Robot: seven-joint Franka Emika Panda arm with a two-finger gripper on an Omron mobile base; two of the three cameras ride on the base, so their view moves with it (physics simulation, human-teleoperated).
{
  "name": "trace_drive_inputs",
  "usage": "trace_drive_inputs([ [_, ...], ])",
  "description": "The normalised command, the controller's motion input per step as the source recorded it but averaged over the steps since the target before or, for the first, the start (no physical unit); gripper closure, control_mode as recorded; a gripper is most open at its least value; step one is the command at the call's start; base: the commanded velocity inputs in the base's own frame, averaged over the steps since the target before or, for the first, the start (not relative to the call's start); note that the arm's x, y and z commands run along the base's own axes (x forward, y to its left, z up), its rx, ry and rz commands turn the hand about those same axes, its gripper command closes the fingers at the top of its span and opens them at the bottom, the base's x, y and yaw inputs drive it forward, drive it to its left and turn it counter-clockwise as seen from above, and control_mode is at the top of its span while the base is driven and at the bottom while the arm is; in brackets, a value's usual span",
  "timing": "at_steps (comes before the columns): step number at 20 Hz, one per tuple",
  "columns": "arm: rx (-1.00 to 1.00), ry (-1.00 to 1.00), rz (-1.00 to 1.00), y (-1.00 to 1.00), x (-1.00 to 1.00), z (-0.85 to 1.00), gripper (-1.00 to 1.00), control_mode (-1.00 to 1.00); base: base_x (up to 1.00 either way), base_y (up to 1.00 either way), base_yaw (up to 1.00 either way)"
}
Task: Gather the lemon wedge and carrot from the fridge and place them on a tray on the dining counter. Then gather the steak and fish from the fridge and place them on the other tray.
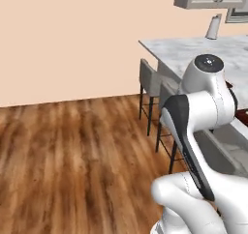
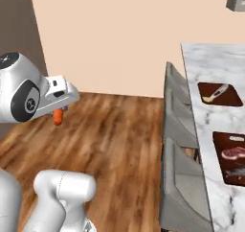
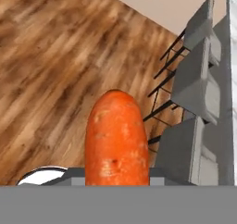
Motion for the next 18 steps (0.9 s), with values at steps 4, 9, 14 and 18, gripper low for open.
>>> trace_drive_inputs([
  [4, 0.0, 0.0, 0.0, 0.0, 0.0, 0.0, 1.0, 1.0, 0.93, 0.77, -0.68],
  [9, 0.0, 0.0, 0.0, 0.0, 0.0, 0.0, 1.0, 1.0, 0.71, 0.64, -0.76],
  [14, 0.0, 0.0, 0.0, 0.0, 0.0, 0.0, 1.0, 1.0, 0.72, 0.64, -0.76],
  [18, 0.0, 0.0, 0.0, 0.0, 0.0, 0.0, 1.0, 1.0, 0.69, 0.64, -0.77],
])
